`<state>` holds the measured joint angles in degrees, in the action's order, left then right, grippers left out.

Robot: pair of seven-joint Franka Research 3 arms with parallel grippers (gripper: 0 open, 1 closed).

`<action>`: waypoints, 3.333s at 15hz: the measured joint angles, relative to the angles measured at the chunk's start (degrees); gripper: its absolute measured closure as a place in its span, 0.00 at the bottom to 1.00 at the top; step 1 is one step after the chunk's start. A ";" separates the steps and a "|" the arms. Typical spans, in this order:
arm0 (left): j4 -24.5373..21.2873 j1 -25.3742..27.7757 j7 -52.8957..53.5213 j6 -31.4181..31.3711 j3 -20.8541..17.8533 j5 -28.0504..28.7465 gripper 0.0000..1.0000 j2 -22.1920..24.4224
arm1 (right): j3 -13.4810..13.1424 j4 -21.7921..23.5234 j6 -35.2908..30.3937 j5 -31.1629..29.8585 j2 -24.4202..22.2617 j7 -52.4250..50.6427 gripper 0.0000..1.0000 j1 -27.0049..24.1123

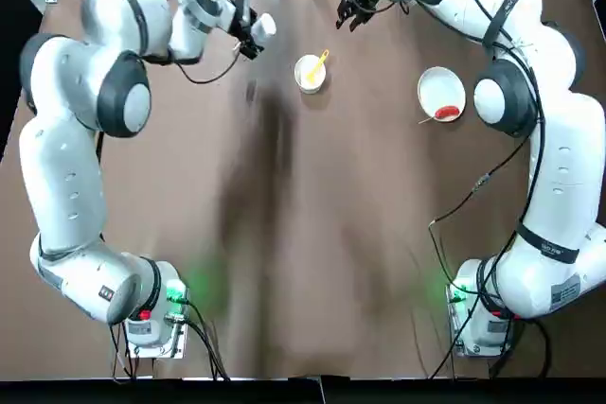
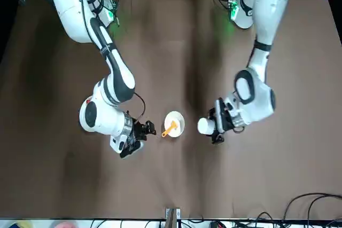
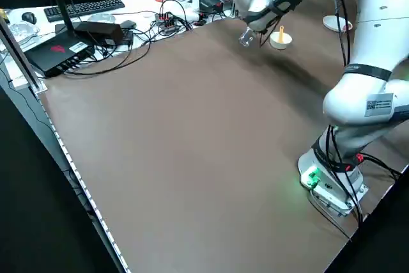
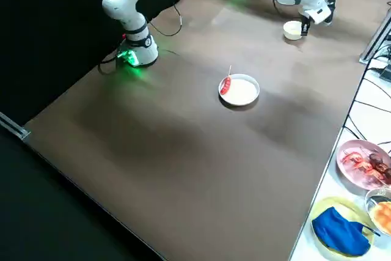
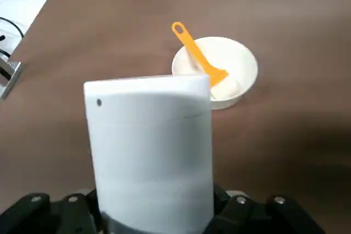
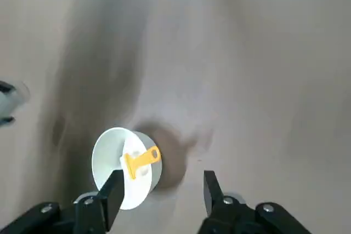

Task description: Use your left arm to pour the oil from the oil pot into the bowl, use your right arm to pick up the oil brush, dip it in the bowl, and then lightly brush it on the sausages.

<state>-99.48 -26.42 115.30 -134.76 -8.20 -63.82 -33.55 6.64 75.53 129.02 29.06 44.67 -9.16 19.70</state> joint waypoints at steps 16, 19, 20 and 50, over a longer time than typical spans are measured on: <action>9.14 37.35 18.94 40.81 4.29 -2.04 0.46 -9.51 | 3.40 -1.41 9.51 0.00 7.50 -8.40 0.60 1.19; 9.77 39.72 24.07 41.31 4.44 -6.44 0.46 -10.87 | 3.44 -1.42 9.93 0.00 8.00 -8.44 0.60 1.72; 9.99 40.14 24.64 41.31 4.44 -8.54 0.46 -11.19 | 3.46 -1.42 10.33 0.00 8.12 -8.45 0.60 1.92; 14.05 55.43 35.68 43.94 4.36 -15.94 0.00 -20.06 | 3.57 -1.49 8.42 1.25 9.32 -8.16 0.67 3.21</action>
<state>-85.44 29.01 150.98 -90.82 -3.84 -79.76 -53.61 10.21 74.04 137.44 30.31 54.00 -17.32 22.90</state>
